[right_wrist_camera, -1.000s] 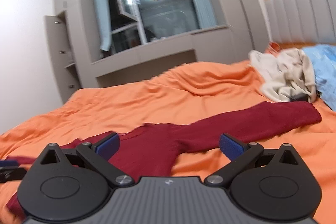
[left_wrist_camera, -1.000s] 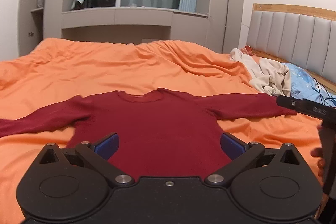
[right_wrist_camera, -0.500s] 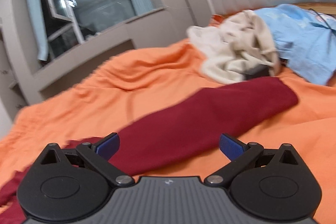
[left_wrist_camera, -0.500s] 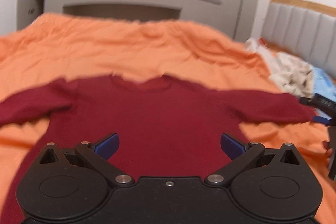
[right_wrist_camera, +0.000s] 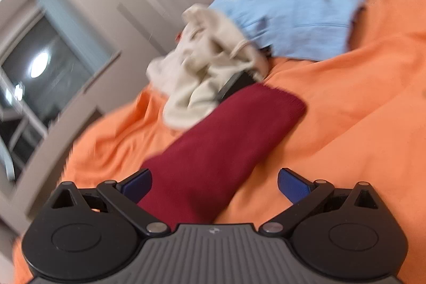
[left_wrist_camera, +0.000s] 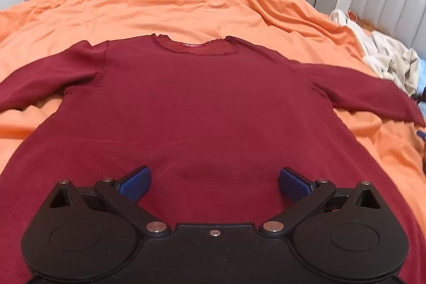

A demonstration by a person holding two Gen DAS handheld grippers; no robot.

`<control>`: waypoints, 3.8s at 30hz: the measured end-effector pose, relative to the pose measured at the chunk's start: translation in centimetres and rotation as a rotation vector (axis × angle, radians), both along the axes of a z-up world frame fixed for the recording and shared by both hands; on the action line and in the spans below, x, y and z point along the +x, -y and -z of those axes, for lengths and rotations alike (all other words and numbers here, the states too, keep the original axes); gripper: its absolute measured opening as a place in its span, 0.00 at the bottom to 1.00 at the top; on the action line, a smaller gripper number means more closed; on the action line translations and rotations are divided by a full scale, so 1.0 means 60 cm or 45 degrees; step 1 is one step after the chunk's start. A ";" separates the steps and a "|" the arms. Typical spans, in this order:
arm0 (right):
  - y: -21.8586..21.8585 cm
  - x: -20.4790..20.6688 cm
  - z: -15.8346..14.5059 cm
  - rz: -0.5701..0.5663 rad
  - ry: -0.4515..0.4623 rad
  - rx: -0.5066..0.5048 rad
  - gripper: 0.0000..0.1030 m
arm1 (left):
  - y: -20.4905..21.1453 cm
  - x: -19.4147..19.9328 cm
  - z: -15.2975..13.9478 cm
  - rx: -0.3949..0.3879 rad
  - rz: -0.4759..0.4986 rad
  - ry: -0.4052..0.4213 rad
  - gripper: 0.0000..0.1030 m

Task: Fold small clothes
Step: 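Reach the right tool to a sleeve cuff and close on it, then carry the held sleeve across the shirt body and open the right tool, then reach the left tool to the other sleeve cuff and close on it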

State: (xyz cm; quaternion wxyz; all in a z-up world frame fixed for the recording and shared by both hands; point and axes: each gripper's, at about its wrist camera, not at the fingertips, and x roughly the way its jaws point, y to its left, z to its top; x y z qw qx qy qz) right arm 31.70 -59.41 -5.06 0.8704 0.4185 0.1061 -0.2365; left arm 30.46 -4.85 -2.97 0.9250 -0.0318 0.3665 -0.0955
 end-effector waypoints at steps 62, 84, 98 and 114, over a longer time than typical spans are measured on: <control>-0.766 -0.023 -0.091 -1.759 -0.143 -1.701 0.53 | -0.237 0.055 -0.110 -0.347 -0.467 0.096 0.99; -0.444 0.031 -0.041 -0.863 -0.511 -1.524 0.98 | -0.172 0.123 0.009 0.085 -0.428 -0.148 1.00; -0.440 0.073 -0.025 -0.695 -0.497 -1.571 0.99 | -0.165 0.125 0.011 0.105 -0.422 -0.159 1.00; -0.438 0.083 -0.016 -0.793 -0.504 -1.525 1.00 | -0.161 0.126 0.014 0.122 -0.419 -0.162 1.00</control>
